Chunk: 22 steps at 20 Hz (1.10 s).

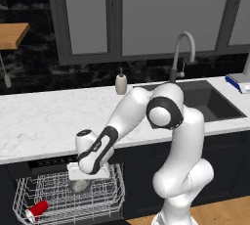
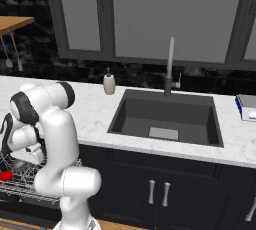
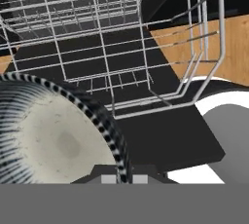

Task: Pick up the cup and bowl from the counter, place them in the dishwasher, and close the dishwasher door.

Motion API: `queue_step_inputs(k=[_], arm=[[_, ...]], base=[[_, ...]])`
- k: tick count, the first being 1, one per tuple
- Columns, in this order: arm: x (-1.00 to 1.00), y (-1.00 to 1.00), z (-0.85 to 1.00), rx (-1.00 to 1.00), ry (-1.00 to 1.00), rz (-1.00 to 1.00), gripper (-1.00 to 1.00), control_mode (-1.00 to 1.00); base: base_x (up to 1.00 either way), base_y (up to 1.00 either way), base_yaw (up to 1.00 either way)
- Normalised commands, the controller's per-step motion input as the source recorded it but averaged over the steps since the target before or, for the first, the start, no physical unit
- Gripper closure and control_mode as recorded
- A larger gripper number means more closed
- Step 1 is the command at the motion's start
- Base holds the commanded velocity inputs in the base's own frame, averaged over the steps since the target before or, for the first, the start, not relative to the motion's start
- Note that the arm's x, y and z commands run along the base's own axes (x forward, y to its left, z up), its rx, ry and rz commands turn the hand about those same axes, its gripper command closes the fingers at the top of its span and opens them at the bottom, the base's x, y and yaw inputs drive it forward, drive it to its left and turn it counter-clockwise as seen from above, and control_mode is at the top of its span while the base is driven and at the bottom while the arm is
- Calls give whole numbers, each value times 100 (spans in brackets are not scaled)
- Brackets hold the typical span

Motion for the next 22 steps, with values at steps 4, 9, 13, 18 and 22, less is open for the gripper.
queue_step_inputs(k=[4, 9, 13, 18, 22], arm=[[16, 0, -38, -3, 0, 0, 100, -100], [3, 0, -55, -5, 0, 0, 100, -100], [2, 1, -54, -7, 0, 0, 100, -100], [12, 16, -48, -9, 0, 0, 100, -100], [18, 21, -27, -7, -4, 0, 100, -100]], base=[[0, 0, 0], [0, 0, 0], [0, 0, 0], [0, 0, 0], [0, 0, 0]])
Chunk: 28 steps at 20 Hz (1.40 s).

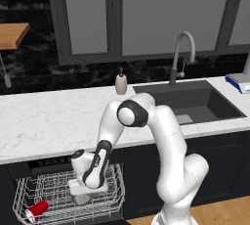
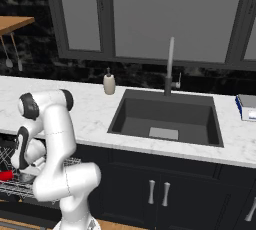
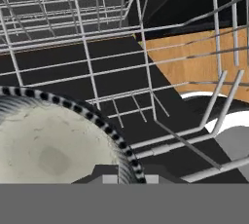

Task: Pick up the cup and bowl from the counter, place them in the dishwasher, and close the dishwasher door.

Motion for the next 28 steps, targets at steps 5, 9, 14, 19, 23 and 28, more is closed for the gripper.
queue_step_inputs(k=[5, 9, 14, 19, 23, 28], arm=[[31, 16, -7, -6, -7, 0, 100, -100], [8, 5, -37, -5, -1, 0, 100, -100], [0, 8, -24, -2, 0, 0, -100, -100], [0, 1, 0, 0, 0, 0, -100, -100], [0, 0, 7, 0, 0, 0, -100, -100], [-17, -6, 54, 2, -3, 0, -100, -100]], base=[[0, 0, 0], [0, 0, 0], [0, 0, 0], [0, 0, 0], [0, 0, 0], [0, 0, 0]])
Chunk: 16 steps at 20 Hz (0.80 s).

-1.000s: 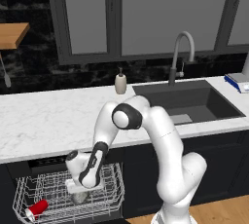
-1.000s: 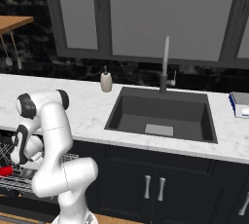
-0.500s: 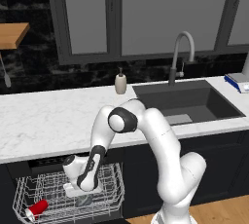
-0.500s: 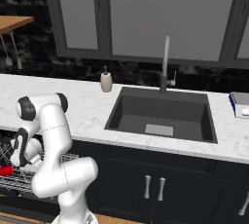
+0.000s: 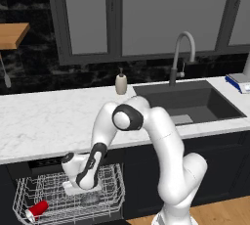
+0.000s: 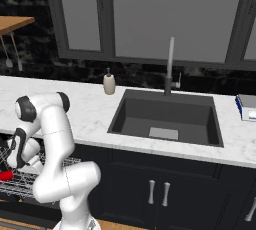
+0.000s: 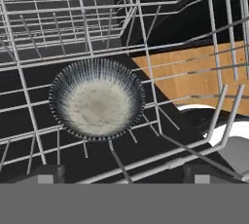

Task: Pick up the cup and bowl from the counter, place them in the dishwasher, and close the dishwasher door.

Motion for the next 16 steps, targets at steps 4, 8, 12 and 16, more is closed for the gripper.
queue_step_inputs(k=[4, 8, 12, 16], arm=[[-3, -25, 41, 11, -7, 0, -100, -100], [-11, -4, 41, 9, -9, 0, -100, -100], [-5, -4, 27, 7, -9, 0, -100, -100], [-9, 0, 19, 4, -8, 0, -100, -100]], base=[[0, 0, 0], [0, 0, 0], [0, 0, 0], [0, 0, 0]])
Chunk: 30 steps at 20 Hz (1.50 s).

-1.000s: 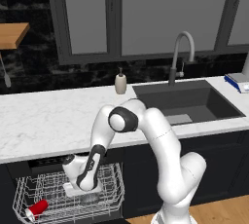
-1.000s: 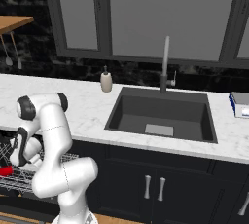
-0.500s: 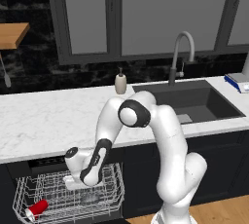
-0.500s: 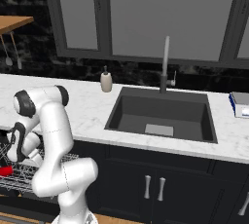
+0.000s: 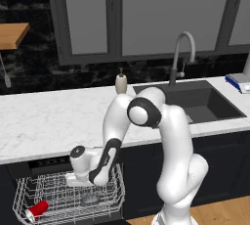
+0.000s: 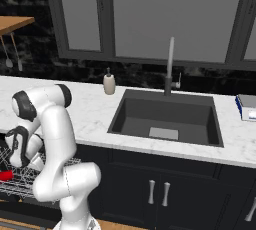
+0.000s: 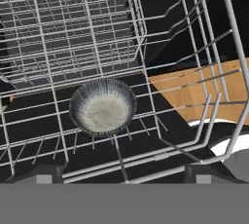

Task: Pick up the cup and bowl from the counter, place them in the dishwasher, and close the dishwasher door.

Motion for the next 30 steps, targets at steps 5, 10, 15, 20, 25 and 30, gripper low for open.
queue_step_inputs(k=[5, 10, 15, 20, 25, 30], arm=[[-32, 0, 4, 1, -4, 1, -100, -100], [-58, 0, 1, 0, -14, 0, -100, -100], [-70, 7, 16, 0, -35, 2, -100, -100], [-53, 24, 22, 2, -34, 3, -100, -100], [-63, 29, 2, 0, -38, 1, -100, -100], [-82, 32, 0, -3, -36, 0, -100, -100]], base=[[0, 0, 0], [0, 0, 0], [0, 0, 0], [0, 0, 0], [0, 0, 0], [0, 0, 0]])
